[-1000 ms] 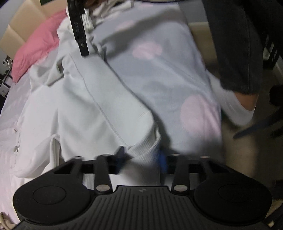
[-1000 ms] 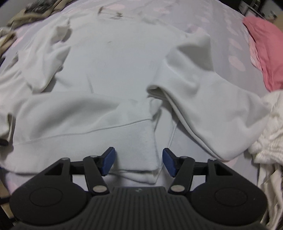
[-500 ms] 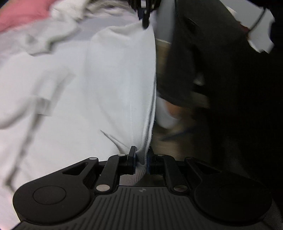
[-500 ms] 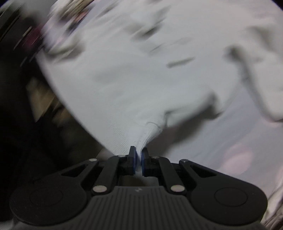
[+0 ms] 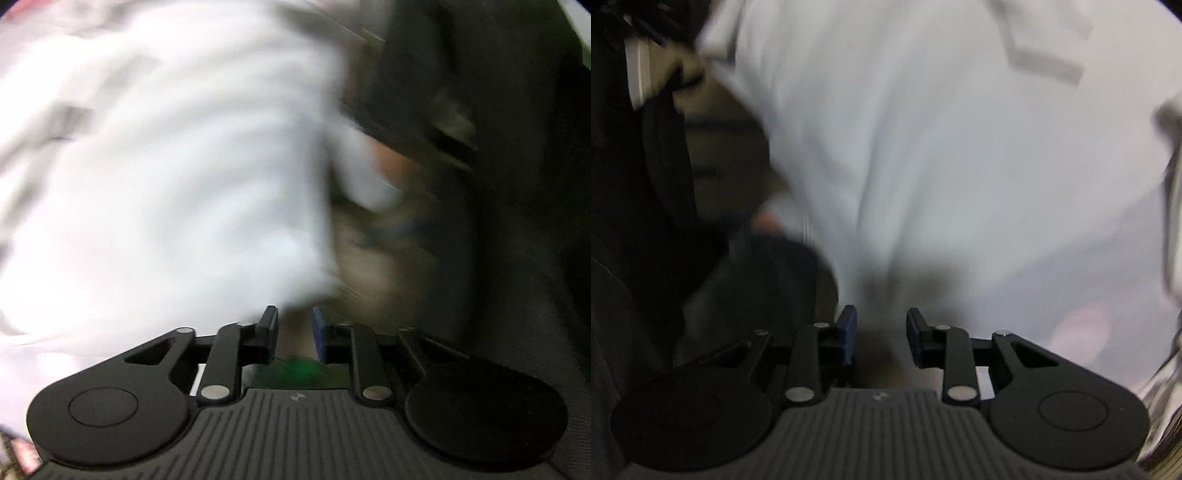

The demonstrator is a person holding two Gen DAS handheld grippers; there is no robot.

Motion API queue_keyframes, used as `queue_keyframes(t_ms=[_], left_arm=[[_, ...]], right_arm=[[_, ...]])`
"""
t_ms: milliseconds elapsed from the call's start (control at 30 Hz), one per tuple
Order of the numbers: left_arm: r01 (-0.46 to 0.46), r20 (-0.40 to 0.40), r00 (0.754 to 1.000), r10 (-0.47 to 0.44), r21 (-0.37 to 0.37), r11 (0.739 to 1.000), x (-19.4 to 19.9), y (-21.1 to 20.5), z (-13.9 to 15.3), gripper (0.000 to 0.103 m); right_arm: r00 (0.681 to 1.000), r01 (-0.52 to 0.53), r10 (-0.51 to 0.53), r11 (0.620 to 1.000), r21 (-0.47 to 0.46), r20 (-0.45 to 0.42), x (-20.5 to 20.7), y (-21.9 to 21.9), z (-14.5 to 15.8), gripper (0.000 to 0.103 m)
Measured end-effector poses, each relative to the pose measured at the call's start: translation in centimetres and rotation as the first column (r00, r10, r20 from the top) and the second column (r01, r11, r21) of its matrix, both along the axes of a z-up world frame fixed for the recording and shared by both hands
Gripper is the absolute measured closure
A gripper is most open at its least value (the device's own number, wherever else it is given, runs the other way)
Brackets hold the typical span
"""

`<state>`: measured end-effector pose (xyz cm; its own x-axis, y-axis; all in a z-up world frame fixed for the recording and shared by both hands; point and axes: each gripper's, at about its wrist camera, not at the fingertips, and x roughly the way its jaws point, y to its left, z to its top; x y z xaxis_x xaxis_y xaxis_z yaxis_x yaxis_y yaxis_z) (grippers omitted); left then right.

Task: Fold clothes

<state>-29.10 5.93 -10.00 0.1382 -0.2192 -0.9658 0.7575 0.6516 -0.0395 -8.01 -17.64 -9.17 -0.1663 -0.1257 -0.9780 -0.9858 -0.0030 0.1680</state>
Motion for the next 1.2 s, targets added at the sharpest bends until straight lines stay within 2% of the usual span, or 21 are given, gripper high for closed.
queue_keyframes(t_ms=[100,233,267,300,333,433,500,533,600,700,767,833,933,1033,1133,1200], left_arm=[[-0.064,0.143,0.987,0.068,-0.029,0.998,1.9,1.3,0.0,0.075],[-0.129,0.179,0.973,0.144,-0.089,0.988,5.2,1.1,-1.8,0.061],[-0.122,0.122,0.984,0.128,-0.052,0.991,5.6,0.9,-2.8,0.061],[-0.102,0.030,0.994,0.102,0.005,0.995,5.6,1.0,-3.7,0.063],[-0.062,-0.058,0.996,0.067,0.076,0.995,5.2,0.8,-4.6,0.070],[0.125,-0.109,0.989,-0.104,0.209,0.970,1.5,1.9,-4.6,0.070],[0.160,-0.197,0.974,-0.111,0.252,0.954,0.5,3.8,-4.1,0.072],[0.137,-0.210,0.974,-0.082,0.259,0.956,0.5,5.1,-3.5,0.077],[0.039,-0.161,0.987,0.001,0.244,0.969,1.6,7.4,-2.1,0.077],[-0.133,-0.035,0.989,0.142,0.188,0.973,4.7,9.8,-0.2,0.076],[-0.263,0.081,0.964,0.255,0.124,0.957,7.7,10.9,0.9,0.076],[-0.352,0.167,0.926,0.339,0.054,0.935,10.4,12.0,1.7,0.075],[-0.392,0.188,0.906,0.380,0.031,0.919,12.5,12.6,1.3,0.072],[-0.432,0.208,0.883,0.421,0.006,0.902,14.5,13.2,1.0,0.072],[-0.468,0.224,0.859,0.460,-0.017,0.884,16.3,13.7,0.6,0.072],[-0.475,0.211,0.858,0.468,-0.019,0.880,15.4,13.6,0.2,0.072]], right_arm=[[0.999,0.016,-0.020,0.991,0.136,0.029,-0.3,3.4,1.2,0.063],[1.000,-0.008,0.003,0.980,0.199,0.027,-2.3,7.3,0.3,0.062],[1.000,-0.015,0.010,0.978,0.210,0.023,-2.9,8.2,-0.1,0.062],[1.000,-0.019,0.014,0.976,0.218,0.022,-3.1,9.0,-0.4,0.061],[1.000,-0.018,0.013,0.975,0.223,0.024,-3.3,9.5,-0.7,0.060],[0.999,-0.010,0.001,0.973,0.230,0.036,-2.7,9.8,-1.2,0.053],[0.998,0.012,-0.025,0.969,0.246,0.050,-1.5,9.6,-1.2,0.048],[0.996,0.035,-0.054,0.964,0.262,0.066,-0.6,9.8,-1.3,0.047],[0.988,0.086,-0.121,0.951,0.296,0.101,1.2,10.3,-1.4,0.045],[0.955,0.173,-0.242,0.924,0.341,0.171,4.7,11.6,-2.1,0.045],[0.924,0.252,-0.334,0.898,0.360,0.188,7.2,12.1,-2.3,0.045],[0.877,0.368,-0.453,0.847,0.383,0.159,9.6,12.0,-2.3,0.045],[0.812,0.489,-0.573,0.771,0.408,0.111,11.4,11.3,-2.8,0.045],[0.756,0.574,-0.649,0.718,0.395,0.081,12.6,10.6,-4.0,0.045],[0.714,0.642,-0.699,0.677,0.359,0.039,13.1,10.4,-5.9,0.045],[0.702,0.651,-0.711,0.662,0.371,0.037,13.1,10.6,-6.2,0.043]])
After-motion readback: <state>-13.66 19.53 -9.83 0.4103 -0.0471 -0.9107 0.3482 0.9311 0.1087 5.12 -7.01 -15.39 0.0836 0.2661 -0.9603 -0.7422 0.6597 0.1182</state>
